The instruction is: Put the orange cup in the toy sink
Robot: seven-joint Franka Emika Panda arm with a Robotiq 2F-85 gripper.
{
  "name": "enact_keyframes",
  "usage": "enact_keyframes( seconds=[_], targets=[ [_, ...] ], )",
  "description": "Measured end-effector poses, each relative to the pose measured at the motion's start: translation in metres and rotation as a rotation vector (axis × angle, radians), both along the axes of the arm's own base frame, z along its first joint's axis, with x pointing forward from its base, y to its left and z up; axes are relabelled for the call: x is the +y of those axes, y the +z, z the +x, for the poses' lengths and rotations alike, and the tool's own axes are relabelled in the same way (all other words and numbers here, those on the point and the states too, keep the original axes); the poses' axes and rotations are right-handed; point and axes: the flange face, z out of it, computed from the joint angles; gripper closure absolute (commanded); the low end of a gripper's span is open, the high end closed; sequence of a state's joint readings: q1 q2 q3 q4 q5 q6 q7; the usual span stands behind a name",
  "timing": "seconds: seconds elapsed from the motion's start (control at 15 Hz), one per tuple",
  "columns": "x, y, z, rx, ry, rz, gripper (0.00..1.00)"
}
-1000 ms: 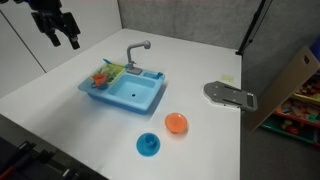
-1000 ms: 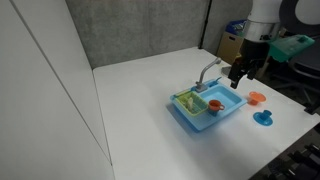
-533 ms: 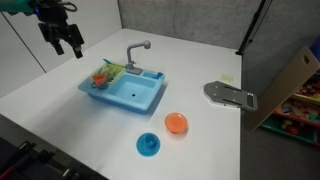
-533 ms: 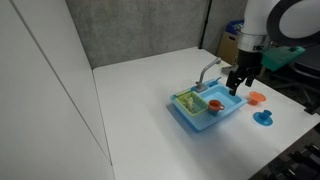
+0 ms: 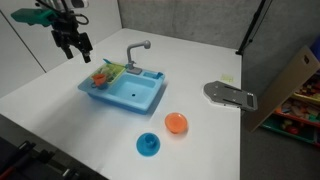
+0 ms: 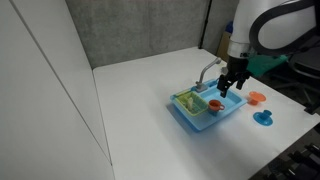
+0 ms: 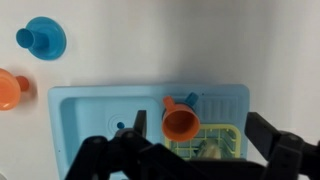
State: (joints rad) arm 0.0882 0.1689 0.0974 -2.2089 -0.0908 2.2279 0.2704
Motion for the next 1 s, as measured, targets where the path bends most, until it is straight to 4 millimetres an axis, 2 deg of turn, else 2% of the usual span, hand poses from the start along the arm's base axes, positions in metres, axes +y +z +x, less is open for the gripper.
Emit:
enact_keyframes(
  seconds=[0.53, 1.0],
  targets=[
    [0.005, -0.037, 0.025, -0.031, -0.001, 0.016, 0.00],
    [0.001, -0.074, 0.036, -0.027, -0.001, 0.004, 0.00]
  ],
)
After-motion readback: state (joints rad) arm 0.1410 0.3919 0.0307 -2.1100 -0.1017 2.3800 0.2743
